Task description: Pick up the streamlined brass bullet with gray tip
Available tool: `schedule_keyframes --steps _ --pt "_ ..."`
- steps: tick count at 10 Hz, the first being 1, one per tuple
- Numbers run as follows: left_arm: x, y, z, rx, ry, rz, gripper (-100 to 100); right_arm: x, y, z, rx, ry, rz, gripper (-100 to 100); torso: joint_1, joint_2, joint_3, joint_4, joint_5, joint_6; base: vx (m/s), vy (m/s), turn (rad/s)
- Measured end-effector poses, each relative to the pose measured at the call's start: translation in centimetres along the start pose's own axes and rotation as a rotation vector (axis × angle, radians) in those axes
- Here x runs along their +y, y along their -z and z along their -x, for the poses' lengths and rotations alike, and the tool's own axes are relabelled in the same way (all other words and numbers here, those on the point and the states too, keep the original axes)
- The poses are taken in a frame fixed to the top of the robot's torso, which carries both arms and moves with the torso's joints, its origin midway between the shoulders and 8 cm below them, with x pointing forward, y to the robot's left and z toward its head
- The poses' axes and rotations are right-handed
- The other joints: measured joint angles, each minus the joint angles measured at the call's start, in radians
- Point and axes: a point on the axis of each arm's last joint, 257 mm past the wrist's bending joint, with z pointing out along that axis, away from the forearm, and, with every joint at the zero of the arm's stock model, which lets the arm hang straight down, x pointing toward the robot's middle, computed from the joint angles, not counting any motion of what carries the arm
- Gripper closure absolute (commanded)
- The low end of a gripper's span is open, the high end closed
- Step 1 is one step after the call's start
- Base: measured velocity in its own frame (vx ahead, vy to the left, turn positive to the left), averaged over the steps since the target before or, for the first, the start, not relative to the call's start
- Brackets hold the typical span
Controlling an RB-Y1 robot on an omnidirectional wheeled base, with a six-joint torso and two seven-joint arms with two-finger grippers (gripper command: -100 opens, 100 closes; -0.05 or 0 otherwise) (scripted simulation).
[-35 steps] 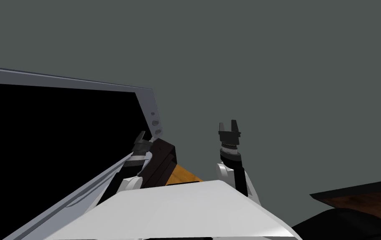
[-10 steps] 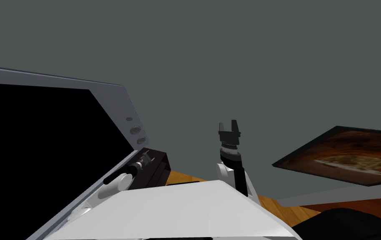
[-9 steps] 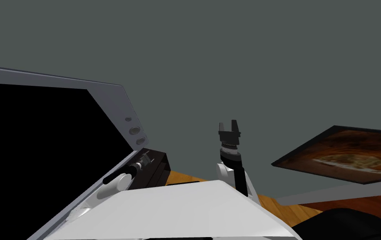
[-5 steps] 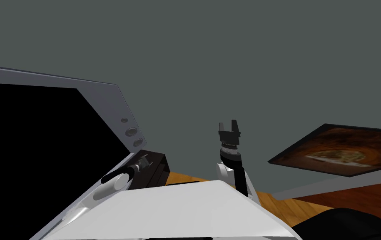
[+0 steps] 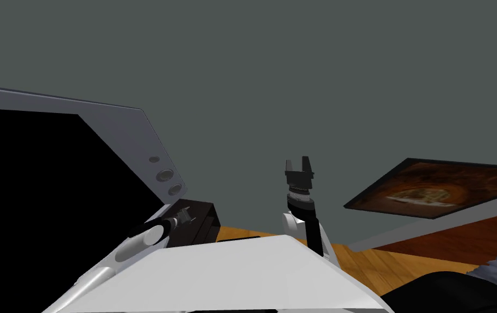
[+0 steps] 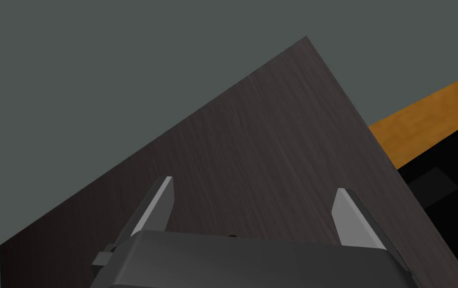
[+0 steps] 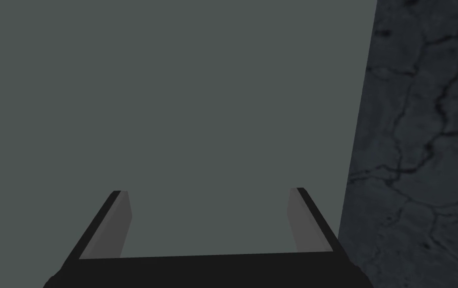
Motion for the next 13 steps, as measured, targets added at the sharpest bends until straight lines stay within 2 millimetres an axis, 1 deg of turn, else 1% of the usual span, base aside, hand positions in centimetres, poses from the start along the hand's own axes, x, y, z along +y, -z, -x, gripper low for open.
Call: schedule_keyframes --steps 1,4,6,8,9,11,13 --pt "0.1 0.0 1.0 -0.020 0.025 0.026 -100 0.0 0.0 0.0 0.000 0.000 0.000 0 0.000 0.000 0.000 0.000 0.000 0.000 0.015 0.021 -0.059" --pt "0.8 0.2 2.8 -0.061 0.081 0.088 -100 0.0 0.0 0.0 0.000 0.000 0.000 0 0.000 0.000 0.000 0.000 0.000 0.000 0.017 0.021 -0.096" --pt "1.0 1.0 5.0 -0.101 0.132 0.136 -100 0.0 0.0 0.0 0.000 0.000 0.000 0 0.000 0.000 0.000 0.000 0.000 0.000 0.024 0.031 -0.088" --pt "1.3 1.2 5.9 -0.127 0.172 0.176 -100 0.0 0.0 0.0 0.000 0.000 0.000 0 0.000 0.000 0.000 0.000 0.000 0.000 0.016 0.028 -0.121" --pt "1.3 1.7 6.7 -0.146 0.197 0.198 -100 0.0 0.0 0.0 0.000 0.000 0.000 0 0.000 0.000 0.000 0.000 0.000 0.000 0.011 0.028 -0.039" --pt "1.4 2.3 7.7 -0.167 0.233 0.229 -100 0.0 0.0 0.0 0.000 0.000 0.000 0 0.000 0.000 0.000 0.000 0.000 0.000 0.011 0.024 -0.089" --pt "1.4 2.9 9.0 -0.196 0.284 0.264 -100 0.0 0.0 0.0 0.000 0.000 0.000 0 0.000 0.000 0.000 0.000 0.000 0.000 0.005 0.025 -0.078"
